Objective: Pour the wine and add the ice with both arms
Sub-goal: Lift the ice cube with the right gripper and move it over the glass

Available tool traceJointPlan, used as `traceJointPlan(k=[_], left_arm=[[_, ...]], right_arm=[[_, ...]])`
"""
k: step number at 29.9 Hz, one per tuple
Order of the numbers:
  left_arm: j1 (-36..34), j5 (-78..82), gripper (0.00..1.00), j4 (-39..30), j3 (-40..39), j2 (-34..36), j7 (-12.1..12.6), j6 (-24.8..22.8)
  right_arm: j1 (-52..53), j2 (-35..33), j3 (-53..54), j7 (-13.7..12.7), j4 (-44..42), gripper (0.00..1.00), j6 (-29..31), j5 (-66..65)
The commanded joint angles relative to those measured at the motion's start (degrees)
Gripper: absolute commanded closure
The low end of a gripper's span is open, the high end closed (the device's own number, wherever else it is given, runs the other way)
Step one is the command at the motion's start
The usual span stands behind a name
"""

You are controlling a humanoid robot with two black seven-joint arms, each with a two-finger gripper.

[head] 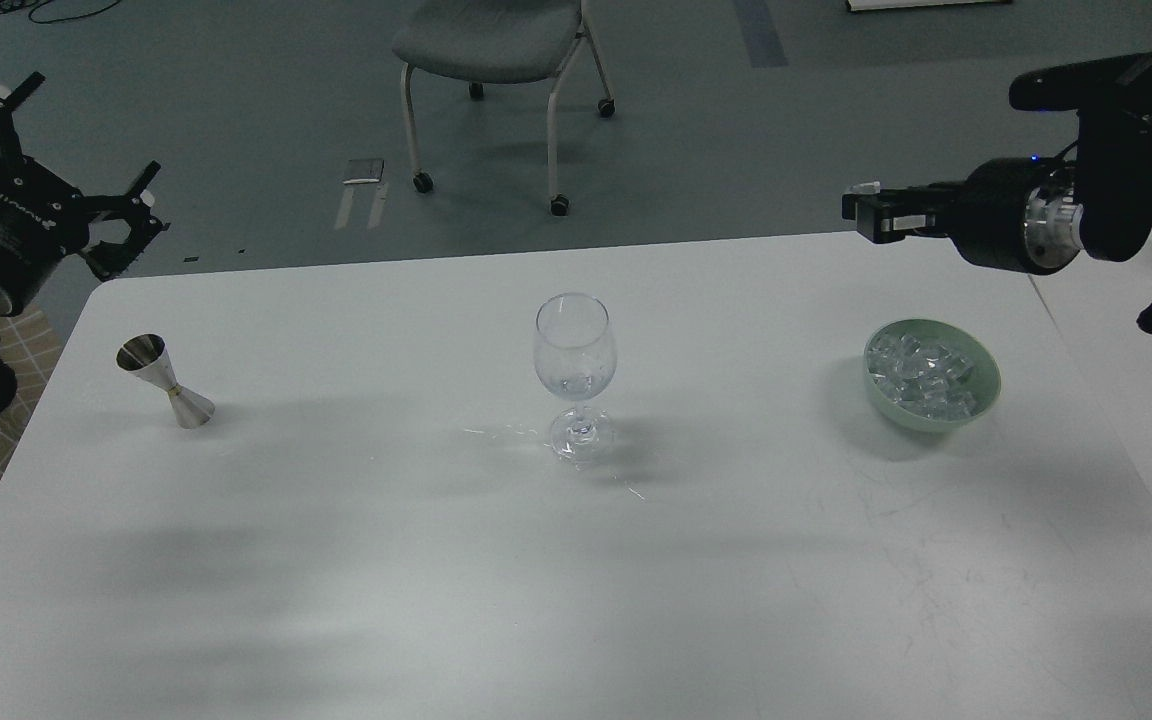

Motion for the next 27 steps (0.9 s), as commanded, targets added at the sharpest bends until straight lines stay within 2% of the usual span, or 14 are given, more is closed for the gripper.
traceJointPlan(k=[1, 5, 13, 22, 27], left_arm=[[0.0, 0.0, 0.02, 0.0, -0.1, -0.1, 0.0, 0.0], [-0.1, 0.0, 0.02, 0.0, -0.3, 0.2, -0.1, 0.0], [-0.1, 0.0, 0.02, 0.0, -0.4, 0.9, -0.2, 0.0], [-0.1, -0.1, 0.02, 0.0, -0.4, 2.2, -0.2, -0.1], [-0.1, -0.1, 0.02, 0.0, -0.4, 2.3, -0.2, -0.1]], right_arm=[[0.6, 4.5, 2.5, -0.2, 2.9, 1.0, 0.1, -0.2], [1.8, 9.2, 3.1, -0.4, 6.2, 1.0, 0.2, -0.4], [3.7, 15.3, 2.8, -0.6, 6.1, 1.0, 0.3, -2.4], [2.8, 26.4, 1.5, -0.7, 0.4, 1.0, 0.4, -11.3], [2.7, 28.7, -0.7, -0.7, -1.2, 1.0, 0.5, -12.2]])
